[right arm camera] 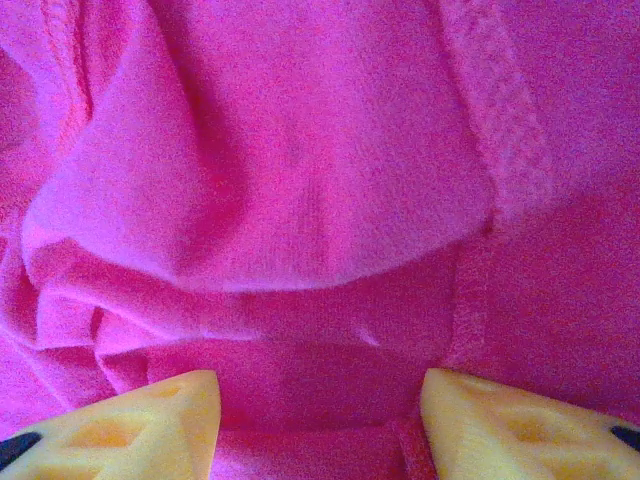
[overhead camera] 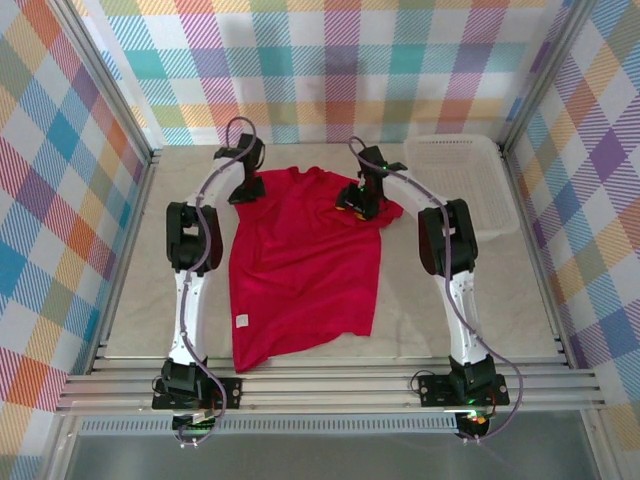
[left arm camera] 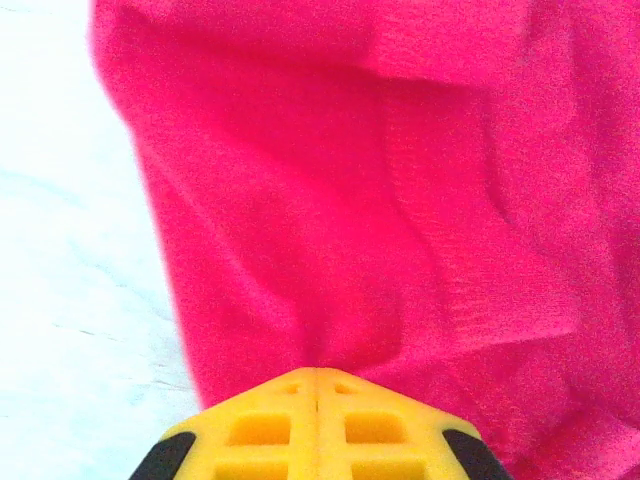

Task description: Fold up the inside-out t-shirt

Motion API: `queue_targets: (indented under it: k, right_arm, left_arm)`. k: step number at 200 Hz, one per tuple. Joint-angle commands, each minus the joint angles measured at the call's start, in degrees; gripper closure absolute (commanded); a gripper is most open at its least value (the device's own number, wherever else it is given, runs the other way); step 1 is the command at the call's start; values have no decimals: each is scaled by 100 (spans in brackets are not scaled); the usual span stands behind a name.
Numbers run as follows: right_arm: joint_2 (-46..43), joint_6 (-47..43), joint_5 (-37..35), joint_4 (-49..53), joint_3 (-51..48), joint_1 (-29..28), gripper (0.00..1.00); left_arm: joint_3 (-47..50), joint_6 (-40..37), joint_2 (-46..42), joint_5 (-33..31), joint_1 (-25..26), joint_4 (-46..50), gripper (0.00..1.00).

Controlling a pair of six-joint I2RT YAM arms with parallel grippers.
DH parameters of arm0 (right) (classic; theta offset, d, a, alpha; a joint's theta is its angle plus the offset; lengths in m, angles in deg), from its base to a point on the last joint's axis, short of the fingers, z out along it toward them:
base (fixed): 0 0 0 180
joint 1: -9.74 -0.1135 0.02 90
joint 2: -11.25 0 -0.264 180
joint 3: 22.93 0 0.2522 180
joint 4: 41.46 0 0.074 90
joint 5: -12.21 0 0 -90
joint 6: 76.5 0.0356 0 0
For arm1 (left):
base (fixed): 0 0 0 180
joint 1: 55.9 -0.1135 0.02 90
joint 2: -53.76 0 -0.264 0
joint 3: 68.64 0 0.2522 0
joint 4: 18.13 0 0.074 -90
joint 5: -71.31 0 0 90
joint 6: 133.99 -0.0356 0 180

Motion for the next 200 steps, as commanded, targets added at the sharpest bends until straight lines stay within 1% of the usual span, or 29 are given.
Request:
queue_targets:
  k: [1, 5, 9, 16, 26, 63, 90, 116, 148, 156, 160, 172, 185, 194, 200]
  right_arm:
    - [-23, 77, -254, 118, -501, 39, 47]
    - [-22, 77, -225, 111, -503, 41, 47]
    - [-13, 66, -184, 106, -503, 37, 47]
    - [7, 66, -107, 106, -487, 29, 47]
    - [42, 73, 2, 99, -469, 30, 47]
    - [102, 45, 135, 97, -468, -10, 47]
    - [141, -3, 168, 124, -487, -6, 47]
    - [167, -20, 223, 124, -500, -1, 47]
    - [185, -11, 269, 106, -496, -10, 47]
    - [193, -16, 266, 106, -494, -9, 47]
    - [194, -12, 263, 106, -502, -14, 47]
    - [211, -13, 249, 114, -526, -15, 47]
    - [237, -2, 216, 177, -550, -15, 51]
    - [223, 13, 149, 225, -619, -15, 54]
    - [200, 24, 87, 245, -695, -15, 57]
  left_arm:
    - [113, -79, -518, 398, -69, 0, 80]
    - [172, -75, -517, 489, -55, -57, 66]
    - [224, -60, -525, 555, -52, -117, 58]
    - [309, -34, -522, 578, -35, -214, 52]
    - [338, 29, -473, 490, -8, -257, 48]
    - [202, 372, -183, 413, 10, -398, 46]
    - [45, 557, -46, 514, 62, -551, 46]
    - [-233, 526, 210, 498, 142, -555, 45]
    - [-640, 433, 667, 227, 151, -298, 45]
    - [-703, 427, 732, 173, 151, -249, 47]
    - [-731, 428, 747, 152, 155, -233, 50]
    - [-768, 424, 764, 116, 151, -183, 68]
    - [-812, 426, 689, 77, 148, -122, 87]
    - [-845, 421, 591, 16, 151, -78, 97]
    - [-877, 403, 518, -41, 151, -39, 100]
